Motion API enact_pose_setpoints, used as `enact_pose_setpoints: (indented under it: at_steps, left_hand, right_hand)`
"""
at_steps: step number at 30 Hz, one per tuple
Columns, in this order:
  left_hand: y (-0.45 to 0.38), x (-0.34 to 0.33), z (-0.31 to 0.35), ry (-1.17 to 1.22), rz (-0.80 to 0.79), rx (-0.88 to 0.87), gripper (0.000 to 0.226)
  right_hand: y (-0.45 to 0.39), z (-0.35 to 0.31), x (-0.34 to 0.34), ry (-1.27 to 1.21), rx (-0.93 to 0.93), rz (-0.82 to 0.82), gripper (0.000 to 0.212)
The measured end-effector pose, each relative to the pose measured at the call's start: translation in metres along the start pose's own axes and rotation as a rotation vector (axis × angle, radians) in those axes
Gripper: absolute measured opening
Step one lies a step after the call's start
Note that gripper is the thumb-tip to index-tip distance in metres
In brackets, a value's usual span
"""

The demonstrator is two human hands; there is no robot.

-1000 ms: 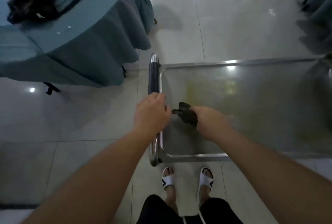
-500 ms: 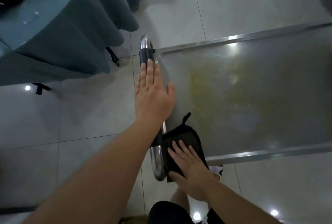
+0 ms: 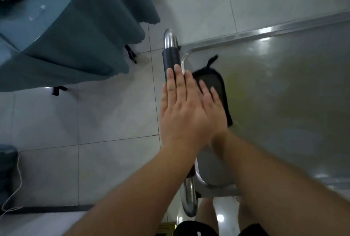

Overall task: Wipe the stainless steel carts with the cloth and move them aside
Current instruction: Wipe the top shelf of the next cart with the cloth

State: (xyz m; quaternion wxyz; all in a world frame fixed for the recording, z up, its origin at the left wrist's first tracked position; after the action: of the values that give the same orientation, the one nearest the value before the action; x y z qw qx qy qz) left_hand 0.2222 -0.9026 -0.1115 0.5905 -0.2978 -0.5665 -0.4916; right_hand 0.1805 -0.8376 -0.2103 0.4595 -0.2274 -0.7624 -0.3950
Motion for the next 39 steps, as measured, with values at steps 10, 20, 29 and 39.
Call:
enact_pose_setpoints:
  at_steps: [10, 20, 29, 39]
  left_hand:
    - [-0.005, 0.006, 0.006, -0.004, -0.033, 0.002, 0.07]
    - [-0.005, 0.009, 0.007, -0.051, -0.102, -0.04, 0.071]
    - [-0.005, 0.008, 0.005, -0.081, -0.092, -0.026, 0.07]
    - [-0.007, 0.006, 0.008, -0.118, -0.062, 0.018, 0.071]
  right_hand:
    - [-0.11, 0.032, 0.049, 0.054, -0.011, -0.054, 0.067]
    - [0.112, 0.046, -0.045, 0.024, 0.019, 0.036, 0.071]
    - [0.162, 0.106, -0.064, 0.08, -0.004, 0.022, 0.071]
    - [-0.044, 0.119, 0.039, -0.005, -0.093, 0.072, 0.075]
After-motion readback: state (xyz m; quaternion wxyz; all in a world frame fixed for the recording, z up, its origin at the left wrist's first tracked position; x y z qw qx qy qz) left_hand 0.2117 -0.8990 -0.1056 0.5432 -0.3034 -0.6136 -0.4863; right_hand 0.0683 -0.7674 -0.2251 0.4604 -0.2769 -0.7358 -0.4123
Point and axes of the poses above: each hand's wrist, its own y-axis away from the middle knuckle, its own x-axis out of the back of the hand, z = x × y, the point moved 2 cm from there along -y, towards the middle knuckle, and after that the axes turned 10 degrees about -z, right-handed, at the moved point
